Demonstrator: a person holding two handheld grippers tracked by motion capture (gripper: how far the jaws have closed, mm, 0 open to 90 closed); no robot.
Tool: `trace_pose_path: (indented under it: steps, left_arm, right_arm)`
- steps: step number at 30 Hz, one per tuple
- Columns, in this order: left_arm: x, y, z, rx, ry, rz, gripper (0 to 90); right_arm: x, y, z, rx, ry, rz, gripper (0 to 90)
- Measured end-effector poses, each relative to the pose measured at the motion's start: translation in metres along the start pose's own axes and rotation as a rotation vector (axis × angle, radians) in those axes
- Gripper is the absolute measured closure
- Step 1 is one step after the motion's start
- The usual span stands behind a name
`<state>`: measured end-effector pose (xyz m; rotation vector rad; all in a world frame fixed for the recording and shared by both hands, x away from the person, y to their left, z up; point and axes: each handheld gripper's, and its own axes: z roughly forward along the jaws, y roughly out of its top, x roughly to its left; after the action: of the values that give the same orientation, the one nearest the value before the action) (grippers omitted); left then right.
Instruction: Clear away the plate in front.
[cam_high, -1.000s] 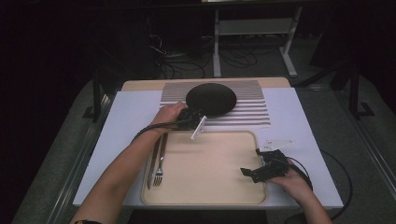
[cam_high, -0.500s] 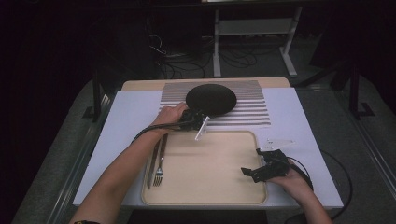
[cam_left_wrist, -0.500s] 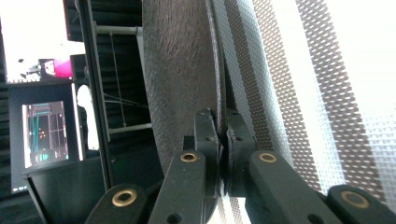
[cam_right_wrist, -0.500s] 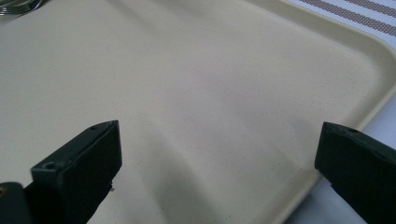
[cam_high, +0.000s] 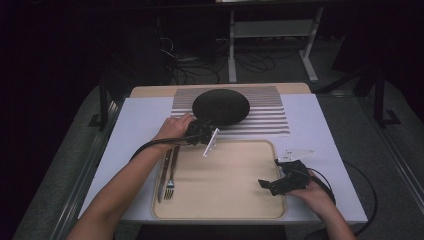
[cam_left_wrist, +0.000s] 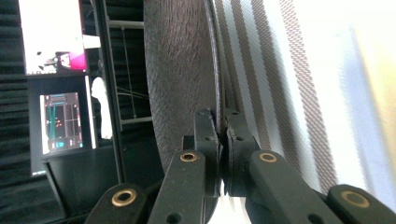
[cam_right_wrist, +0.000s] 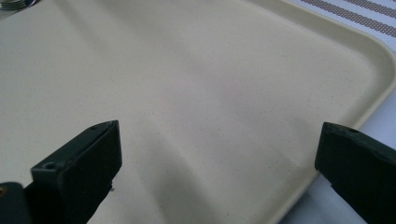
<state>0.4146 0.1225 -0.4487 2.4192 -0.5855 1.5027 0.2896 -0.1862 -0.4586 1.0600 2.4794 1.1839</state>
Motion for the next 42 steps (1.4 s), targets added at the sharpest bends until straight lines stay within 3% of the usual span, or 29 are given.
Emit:
trace_pose_path:
  steps: [3, 4, 5, 10, 13, 26, 38, 42]
  left_arm:
    - [-0.003, 0.0, -0.01, -0.006, 0.006, -0.005, 87.0]
    - [-0.006, -0.001, -0.022, -0.01, 0.012, 0.0, 87.0]
    - [-0.006, -0.001, -0.022, -0.01, 0.012, 0.0, 87.0]
    - [-0.017, 0.001, -0.054, -0.019, 0.02, 0.009, 86.9]
    - [-0.022, 0.003, -0.064, -0.026, 0.026, -0.001, 87.0]
    - [-0.061, 0.028, -0.125, -0.072, 0.015, 0.011, 86.8]
    - [-0.09, 0.043, -0.155, -0.1, -0.034, 0.044, 86.1]
    - [-0.095, 0.047, -0.159, -0.106, -0.04, 0.031, 86.3]
  right_arm:
    - [0.001, 0.001, 0.0, -0.001, -0.001, -0.006, 0.4]
    - [0.001, 0.001, 0.0, 0.0, -0.002, -0.006, 0.4]
    - [0.002, 0.001, -0.001, -0.002, -0.003, -0.007, 0.4]
    - [0.003, 0.002, -0.001, -0.002, -0.004, -0.009, 0.4]
    - [0.002, 0.002, -0.001, -0.003, -0.005, -0.01, 0.4]
    - [0.001, 0.001, -0.004, -0.01, -0.013, -0.009, 0.4]
    - [0.001, 0.001, -0.004, -0.009, -0.015, -0.005, 0.4]
    - [0.001, 0.001, -0.004, -0.008, -0.016, -0.005, 0.4]
